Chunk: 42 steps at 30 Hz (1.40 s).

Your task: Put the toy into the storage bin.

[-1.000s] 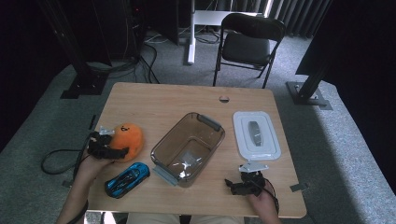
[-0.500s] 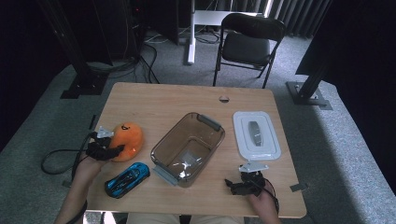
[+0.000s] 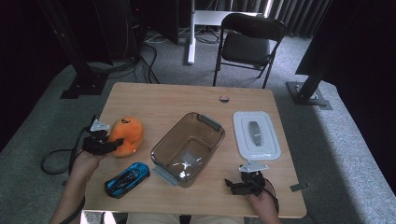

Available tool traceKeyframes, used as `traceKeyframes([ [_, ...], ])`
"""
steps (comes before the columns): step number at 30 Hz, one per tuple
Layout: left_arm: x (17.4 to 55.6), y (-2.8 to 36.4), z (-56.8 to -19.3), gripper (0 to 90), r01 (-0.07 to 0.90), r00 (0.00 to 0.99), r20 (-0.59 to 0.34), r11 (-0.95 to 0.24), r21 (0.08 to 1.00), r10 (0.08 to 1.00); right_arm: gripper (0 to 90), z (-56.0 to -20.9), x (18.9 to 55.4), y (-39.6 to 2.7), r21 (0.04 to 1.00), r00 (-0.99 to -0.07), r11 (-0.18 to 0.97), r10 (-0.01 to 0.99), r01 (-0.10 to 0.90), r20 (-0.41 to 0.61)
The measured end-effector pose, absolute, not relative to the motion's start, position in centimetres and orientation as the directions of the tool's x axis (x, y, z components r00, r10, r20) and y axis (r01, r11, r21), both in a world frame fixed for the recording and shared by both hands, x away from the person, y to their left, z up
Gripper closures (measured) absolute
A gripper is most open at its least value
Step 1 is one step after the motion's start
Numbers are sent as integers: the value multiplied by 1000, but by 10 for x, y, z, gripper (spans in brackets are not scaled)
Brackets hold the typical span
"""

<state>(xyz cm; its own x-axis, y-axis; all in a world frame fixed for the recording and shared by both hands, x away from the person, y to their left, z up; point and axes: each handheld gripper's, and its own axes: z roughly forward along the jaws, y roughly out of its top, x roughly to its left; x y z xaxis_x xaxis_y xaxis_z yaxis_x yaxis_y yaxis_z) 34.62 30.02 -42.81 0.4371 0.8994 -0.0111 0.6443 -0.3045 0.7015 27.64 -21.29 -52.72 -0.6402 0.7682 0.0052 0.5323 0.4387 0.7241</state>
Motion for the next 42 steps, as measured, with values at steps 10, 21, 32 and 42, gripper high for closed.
traceKeyframes([
  [10, 343, 286, -398, 629, 588, 496, -2, -334, 736, 868, 128, -527, 276, -213, 724, -640, 439, 769, 532, 4],
  [21, 343, 270, -368, 629, 533, 537, 11, -349, 771, 844, 128, -527, 276, -213, 724, -639, 439, 769, 532, 4],
  [32, 348, 243, -345, 629, 489, 595, 29, -390, 780, 804, 128, -527, 276, -213, 724, -639, 439, 769, 532, 3],
  [42, 359, 200, -331, 628, 438, 658, 53, -440, 784, 751, 128, -527, 276, -213, 725, -639, 438, 769, 532, 4],
])
